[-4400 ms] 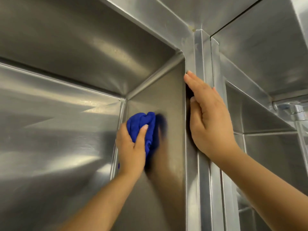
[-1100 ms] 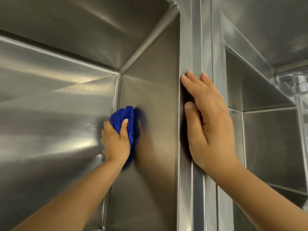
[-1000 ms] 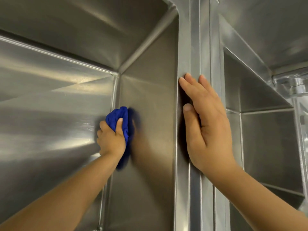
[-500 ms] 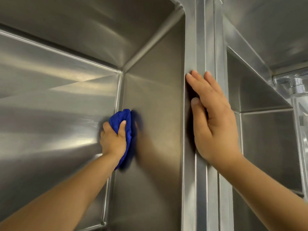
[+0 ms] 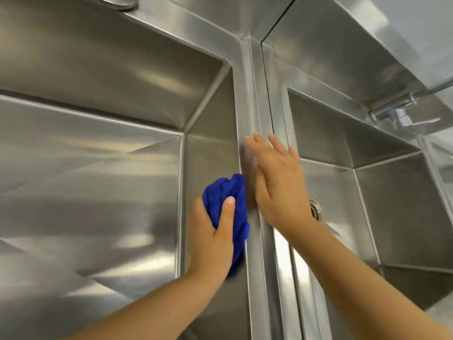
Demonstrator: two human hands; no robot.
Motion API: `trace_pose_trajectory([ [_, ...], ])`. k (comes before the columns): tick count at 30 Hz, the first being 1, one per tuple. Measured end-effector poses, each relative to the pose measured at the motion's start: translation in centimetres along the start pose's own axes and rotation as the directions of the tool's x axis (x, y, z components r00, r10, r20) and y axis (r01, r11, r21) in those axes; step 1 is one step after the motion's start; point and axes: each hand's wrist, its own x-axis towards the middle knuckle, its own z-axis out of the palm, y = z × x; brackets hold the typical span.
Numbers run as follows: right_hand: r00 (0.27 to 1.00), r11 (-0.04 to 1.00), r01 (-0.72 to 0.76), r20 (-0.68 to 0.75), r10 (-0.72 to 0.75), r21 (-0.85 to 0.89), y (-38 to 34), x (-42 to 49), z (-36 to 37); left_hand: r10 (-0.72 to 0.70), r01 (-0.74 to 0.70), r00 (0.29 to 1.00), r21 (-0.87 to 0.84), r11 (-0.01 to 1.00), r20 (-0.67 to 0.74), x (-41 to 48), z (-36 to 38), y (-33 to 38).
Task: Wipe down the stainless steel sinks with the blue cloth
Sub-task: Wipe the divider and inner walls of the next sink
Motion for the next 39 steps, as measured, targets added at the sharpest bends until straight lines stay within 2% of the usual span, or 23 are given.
trace_pose_trajectory([
  [4, 0.999, 0.994, -0.047, 0.002, 0.047, 0.094, 0.5, -1.3, 1.6, 0.056, -0.046, 0.992, 0.09, 0.995, -0.113, 1.7, 0.5, -1.9],
  [9, 0.999, 0.992, -0.037, -0.033, 0.041, 0.124, 0.6, -1.1, 1.6, -0.094, 0.11, 0.982, 0.096, 0.989, -0.162, 3.1, 0.2, -3.6],
  [14, 0.998, 0.994, -0.03, -0.054, 0.035, 0.105, 0.4, -1.1, 1.8, -0.01, 0.013, 0.996, 0.03, 0.999, -0.084, -0.9, 0.4, -2.0],
  [17, 0.997, 0.992, -0.044, -0.065, 0.052, 0.116, 0.3, -1.2, 1.9, 0.026, -0.021, 0.992, 0.04, 0.999, -0.123, 1.2, 0.6, -3.2],
  [21, 0.997, 0.99, -0.036, -0.063, 0.045, 0.136, 0.7, -1.1, 1.8, 0.0, 0.011, 0.979, 0.055, 0.998, -0.203, 5.0, 0.4, -5.5],
  [25, 0.997, 0.993, -0.04, -0.067, 0.048, 0.115, 0.4, -1.3, 1.8, -0.055, 0.057, 0.985, 0.009, 0.998, -0.161, 4.1, 0.2, -4.3],
  [28, 0.997, 0.995, -0.046, -0.059, 0.051, 0.092, 0.3, -1.4, 1.8, 0.037, -0.034, 0.993, 0.029, 0.999, -0.109, 2.7, 0.4, -3.5],
  [32, 0.997, 0.993, -0.051, -0.05, 0.056, 0.102, 0.3, -1.3, 2.0, 0.088, -0.078, 0.981, 0.064, 0.995, -0.172, 4.4, 0.4, -5.1],
  [34, 0.997, 0.993, -0.039, -0.065, 0.046, 0.108, 0.5, -1.4, 2.0, 0.058, -0.04, 0.975, 0.09, 0.995, -0.216, 6.1, 0.1, -7.1],
  [37, 0.996, 0.992, -0.03, -0.078, 0.039, 0.12, 0.7, -1.4, 2.0, -0.127, 0.155, 0.95, 0.078, 0.985, -0.286, 7.9, -0.4, -9.5],
  [39, 0.996, 0.991, -0.032, -0.083, 0.044, 0.133, 0.7, -1.4, 2.0, -0.202, 0.227, 0.936, 0.057, 0.972, -0.288, 7.5, -0.5, -9.6],
])
